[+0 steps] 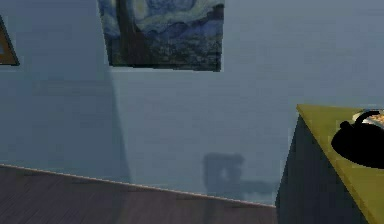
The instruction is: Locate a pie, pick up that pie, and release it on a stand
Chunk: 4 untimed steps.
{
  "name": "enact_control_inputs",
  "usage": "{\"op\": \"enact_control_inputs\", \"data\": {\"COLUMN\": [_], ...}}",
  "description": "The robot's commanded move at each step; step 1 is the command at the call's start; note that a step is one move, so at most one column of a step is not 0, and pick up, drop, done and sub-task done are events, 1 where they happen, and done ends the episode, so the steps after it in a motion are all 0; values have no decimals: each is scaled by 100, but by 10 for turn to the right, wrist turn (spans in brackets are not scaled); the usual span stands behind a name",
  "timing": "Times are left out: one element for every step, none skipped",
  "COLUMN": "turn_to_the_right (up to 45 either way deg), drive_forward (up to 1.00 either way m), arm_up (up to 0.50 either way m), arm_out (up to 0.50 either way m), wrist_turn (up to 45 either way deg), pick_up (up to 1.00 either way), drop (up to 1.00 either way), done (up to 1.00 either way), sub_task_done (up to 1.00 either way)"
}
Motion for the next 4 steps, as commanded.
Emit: {"op": "enact_control_inputs", "data": {"turn_to_the_right": [0,0,0,0], "drive_forward": [0,0,0,0], "arm_up": [-12,0,10,2], "arm_out": [0,0,0,0], "wrist_turn": [0,0,0,0], "pick_up": [0,100,0,0], "drop": [0,0,0,0], "done": [0,0,0,0], "sub_task_done": [0,0,0,0]}}
